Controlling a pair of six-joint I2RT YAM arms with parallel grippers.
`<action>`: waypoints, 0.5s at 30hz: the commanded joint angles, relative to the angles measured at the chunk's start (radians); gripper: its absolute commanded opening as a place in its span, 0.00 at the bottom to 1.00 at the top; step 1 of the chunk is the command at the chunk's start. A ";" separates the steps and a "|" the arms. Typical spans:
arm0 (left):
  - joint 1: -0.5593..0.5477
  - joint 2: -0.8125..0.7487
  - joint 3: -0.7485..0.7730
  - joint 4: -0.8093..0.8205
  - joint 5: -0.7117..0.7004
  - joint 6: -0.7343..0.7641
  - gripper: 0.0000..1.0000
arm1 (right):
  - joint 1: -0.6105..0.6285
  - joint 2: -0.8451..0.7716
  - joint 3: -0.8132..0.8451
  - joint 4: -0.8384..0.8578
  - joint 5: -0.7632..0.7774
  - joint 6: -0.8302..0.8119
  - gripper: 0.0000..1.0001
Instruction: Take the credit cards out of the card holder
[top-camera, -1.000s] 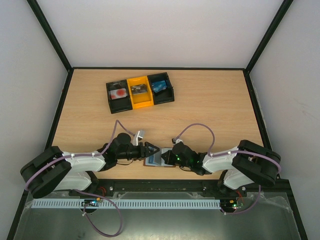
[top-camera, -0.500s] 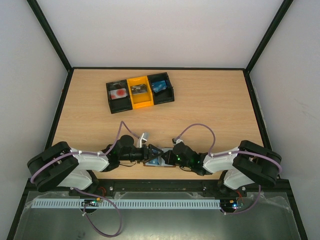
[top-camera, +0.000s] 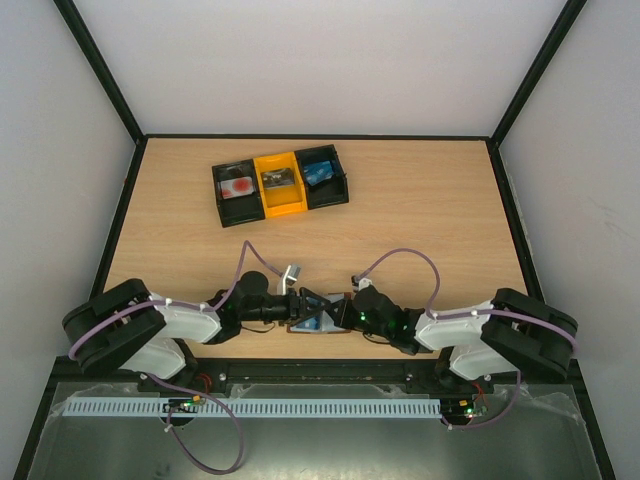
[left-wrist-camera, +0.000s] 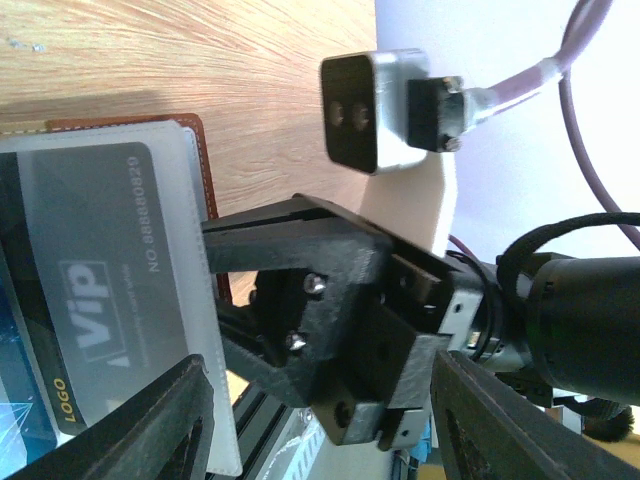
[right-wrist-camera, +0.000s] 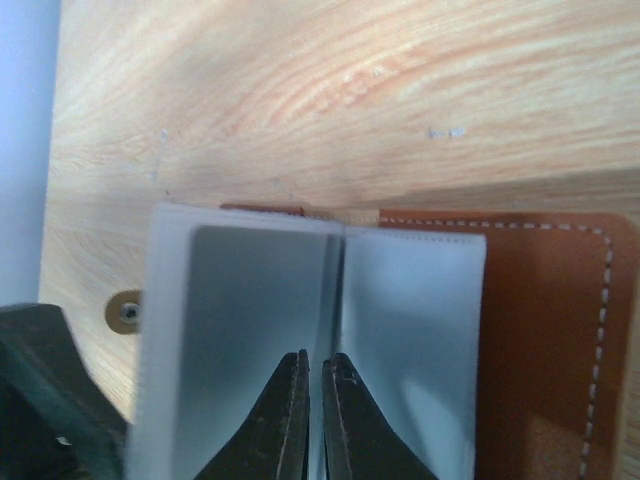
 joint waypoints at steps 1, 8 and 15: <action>-0.010 0.033 -0.007 0.097 0.012 -0.005 0.61 | 0.006 -0.116 -0.014 -0.107 0.113 0.014 0.08; -0.012 0.050 -0.010 0.083 -0.003 0.015 0.61 | 0.006 -0.426 -0.041 -0.376 0.285 0.053 0.16; 0.015 0.000 -0.014 -0.069 -0.070 0.085 0.60 | 0.006 -0.656 -0.040 -0.503 0.308 0.044 0.20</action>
